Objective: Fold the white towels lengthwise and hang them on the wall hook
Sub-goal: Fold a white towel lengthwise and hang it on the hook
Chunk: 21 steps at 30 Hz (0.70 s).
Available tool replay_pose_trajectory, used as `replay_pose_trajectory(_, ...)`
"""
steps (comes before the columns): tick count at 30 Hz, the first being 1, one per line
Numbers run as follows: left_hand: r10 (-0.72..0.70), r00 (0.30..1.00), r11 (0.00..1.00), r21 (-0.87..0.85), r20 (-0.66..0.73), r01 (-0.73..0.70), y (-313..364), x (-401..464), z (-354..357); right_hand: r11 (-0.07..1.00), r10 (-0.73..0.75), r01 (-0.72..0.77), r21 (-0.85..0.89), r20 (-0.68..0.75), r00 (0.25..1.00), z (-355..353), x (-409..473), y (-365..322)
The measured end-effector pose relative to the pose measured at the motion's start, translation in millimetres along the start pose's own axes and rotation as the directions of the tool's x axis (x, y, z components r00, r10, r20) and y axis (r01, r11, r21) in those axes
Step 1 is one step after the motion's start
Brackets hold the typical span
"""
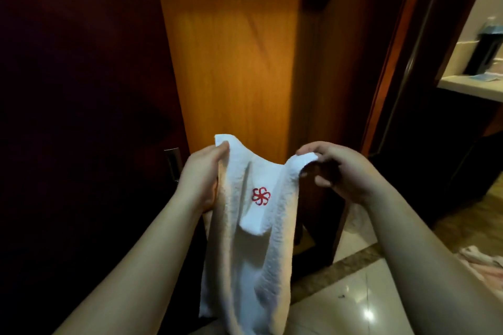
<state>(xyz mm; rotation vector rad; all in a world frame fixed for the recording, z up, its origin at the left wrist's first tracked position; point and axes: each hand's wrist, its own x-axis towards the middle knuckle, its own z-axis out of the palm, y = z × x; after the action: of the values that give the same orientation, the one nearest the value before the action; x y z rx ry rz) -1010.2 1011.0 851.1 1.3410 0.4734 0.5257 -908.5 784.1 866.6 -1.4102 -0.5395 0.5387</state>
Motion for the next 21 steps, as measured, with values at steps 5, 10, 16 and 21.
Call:
replay_pose_trajectory(5,0.066,0.993,0.988,0.134,0.096,-0.079,-1,-26,8,0.839,-0.105,0.218,-0.499,0.245,0.964,37,-17,-27)
replay_pose_trajectory(10,0.162,0.970,0.967,0.167,0.180,-0.193,12,-53,19,0.625,-0.240,0.365,-0.690,0.275,0.931,48,-16,-40)
replay_pose_trajectory(16,0.238,0.924,0.924,0.224,0.299,-0.311,24,-72,36,0.410,-0.261,0.418,-0.810,0.335,0.905,47,-26,-61)
replay_pose_trajectory(21,0.237,0.899,0.917,0.221,0.368,-0.332,26,-77,47,0.399,-0.316,0.422,-0.814,0.310,0.897,39,-38,-73)
